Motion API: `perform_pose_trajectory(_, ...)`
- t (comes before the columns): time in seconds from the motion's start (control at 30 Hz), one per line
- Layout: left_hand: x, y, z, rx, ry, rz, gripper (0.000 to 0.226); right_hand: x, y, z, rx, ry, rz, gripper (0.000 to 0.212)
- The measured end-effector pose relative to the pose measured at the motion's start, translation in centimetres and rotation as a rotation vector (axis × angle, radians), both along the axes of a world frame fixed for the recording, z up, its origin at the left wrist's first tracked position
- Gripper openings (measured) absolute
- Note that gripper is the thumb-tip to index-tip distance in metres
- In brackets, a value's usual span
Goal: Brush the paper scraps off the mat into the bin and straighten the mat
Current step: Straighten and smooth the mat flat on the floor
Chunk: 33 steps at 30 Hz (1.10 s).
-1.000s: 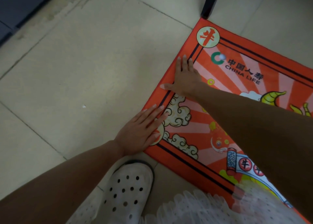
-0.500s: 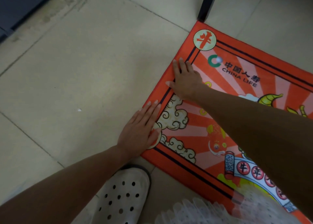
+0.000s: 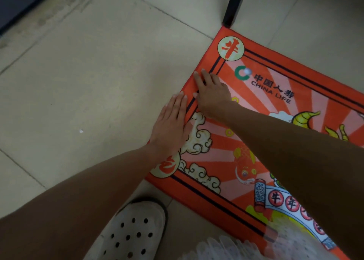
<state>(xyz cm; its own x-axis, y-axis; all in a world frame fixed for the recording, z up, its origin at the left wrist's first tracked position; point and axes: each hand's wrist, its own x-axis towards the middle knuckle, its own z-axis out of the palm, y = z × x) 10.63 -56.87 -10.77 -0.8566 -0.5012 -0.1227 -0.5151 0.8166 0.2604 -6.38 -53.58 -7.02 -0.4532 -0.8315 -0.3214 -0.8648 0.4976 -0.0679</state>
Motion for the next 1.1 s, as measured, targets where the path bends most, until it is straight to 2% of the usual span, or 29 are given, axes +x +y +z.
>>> perform_pose_trajectory(0.2, -0.4, -0.4, 0.3, 0.058, 0.007, 0.0, 0.072, -0.1, 0.2, -0.3, -0.031, -0.027, -0.012, 0.065)
perform_pose_trajectory(0.47, 0.1, -0.7, -0.4, -0.049, 0.05, -0.05, 0.07, -1.0, 0.9, 0.0, -0.051, -0.034, 0.029, 0.066)
perform_pose_trajectory(0.6, -0.6, -1.2, -0.3, -0.056, 0.053, -0.056, 0.066, -1.8, 0.9, 0.1, -0.075, -0.045, -0.037, 0.066)
perform_pose_trajectory(0.9, -6.1, -2.9, -0.3, 0.013, 0.089, -0.041, 0.064, -5.7, 0.2, -1.1, -0.08, -0.052, -0.145, 0.063)
perform_pose_trajectory(1.1, -11.2, -3.9, -0.3, 0.067, 0.162, 0.008, 0.057, -9.0, -1.9, -2.0, -0.153, -0.052, -0.192, 0.062)
